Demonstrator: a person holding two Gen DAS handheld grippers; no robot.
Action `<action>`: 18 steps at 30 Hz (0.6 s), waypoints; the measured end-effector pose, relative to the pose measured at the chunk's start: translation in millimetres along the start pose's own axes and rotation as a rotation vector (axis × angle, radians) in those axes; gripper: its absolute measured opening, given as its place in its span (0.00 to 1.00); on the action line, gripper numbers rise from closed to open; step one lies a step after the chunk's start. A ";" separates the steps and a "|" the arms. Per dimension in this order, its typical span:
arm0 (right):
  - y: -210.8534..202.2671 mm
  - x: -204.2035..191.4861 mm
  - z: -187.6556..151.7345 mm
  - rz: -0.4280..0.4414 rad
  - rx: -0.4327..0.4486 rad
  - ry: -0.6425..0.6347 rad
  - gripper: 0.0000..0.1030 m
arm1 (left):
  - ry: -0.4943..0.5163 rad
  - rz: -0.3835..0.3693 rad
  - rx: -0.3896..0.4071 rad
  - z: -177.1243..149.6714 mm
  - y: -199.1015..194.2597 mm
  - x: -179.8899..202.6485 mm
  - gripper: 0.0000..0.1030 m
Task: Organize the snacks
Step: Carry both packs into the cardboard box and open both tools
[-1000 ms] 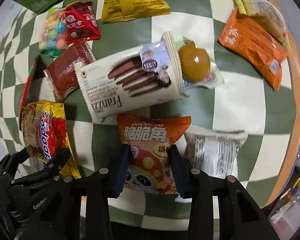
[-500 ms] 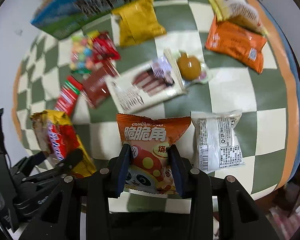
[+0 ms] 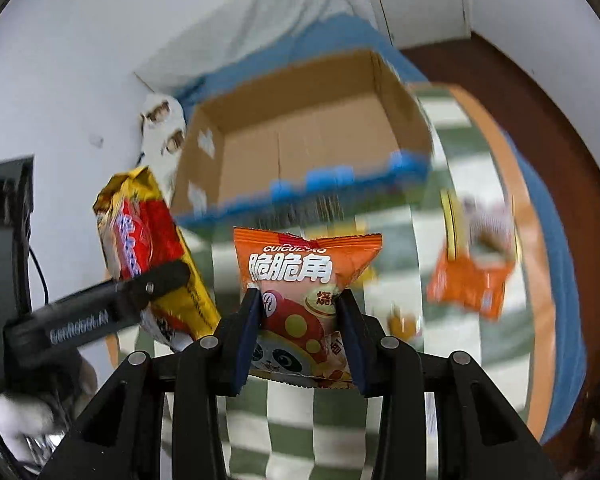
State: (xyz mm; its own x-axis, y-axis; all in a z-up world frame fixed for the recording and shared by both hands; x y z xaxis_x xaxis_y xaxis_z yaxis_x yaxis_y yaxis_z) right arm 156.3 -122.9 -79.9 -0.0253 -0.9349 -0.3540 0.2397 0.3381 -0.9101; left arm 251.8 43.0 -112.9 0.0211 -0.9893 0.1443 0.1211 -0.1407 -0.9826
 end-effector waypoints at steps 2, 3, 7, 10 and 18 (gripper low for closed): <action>1.3 -3.4 33.8 0.002 0.026 -0.015 0.40 | -0.012 0.020 0.004 42.8 -0.7 4.1 0.84; 2.7 -4.0 50.4 0.003 0.036 -0.020 0.40 | -0.011 0.024 -0.001 59.4 1.3 3.1 0.84; 27.6 -1.7 119.4 0.000 0.056 -0.043 0.40 | -0.037 0.033 -0.043 130.0 24.5 -0.7 0.84; 56.1 2.8 165.3 0.008 0.043 -0.060 0.40 | -0.041 0.037 -0.101 173.7 57.5 -3.9 0.84; 150.2 29.5 245.2 -0.015 -0.055 -0.094 0.40 | -0.060 0.055 -0.251 244.0 147.4 -14.6 0.84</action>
State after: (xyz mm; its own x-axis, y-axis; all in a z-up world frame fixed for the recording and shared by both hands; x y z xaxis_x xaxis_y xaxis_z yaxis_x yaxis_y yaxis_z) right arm 429.5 -126.1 -174.1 0.0631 -0.9451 -0.3207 0.1866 0.3268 -0.9265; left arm 511.5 46.0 -231.3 0.0806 -0.9928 0.0887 -0.1313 -0.0988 -0.9864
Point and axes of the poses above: each gripper's, at about its wrist camera, not at the fingertips, and y roughly the way its jaws point, x to its right, z to its top, the point moved 1 cm from there along y, roughly the way its jaws point, and after that the axes turned 10 degrees about -x, right-handed, at the moved point
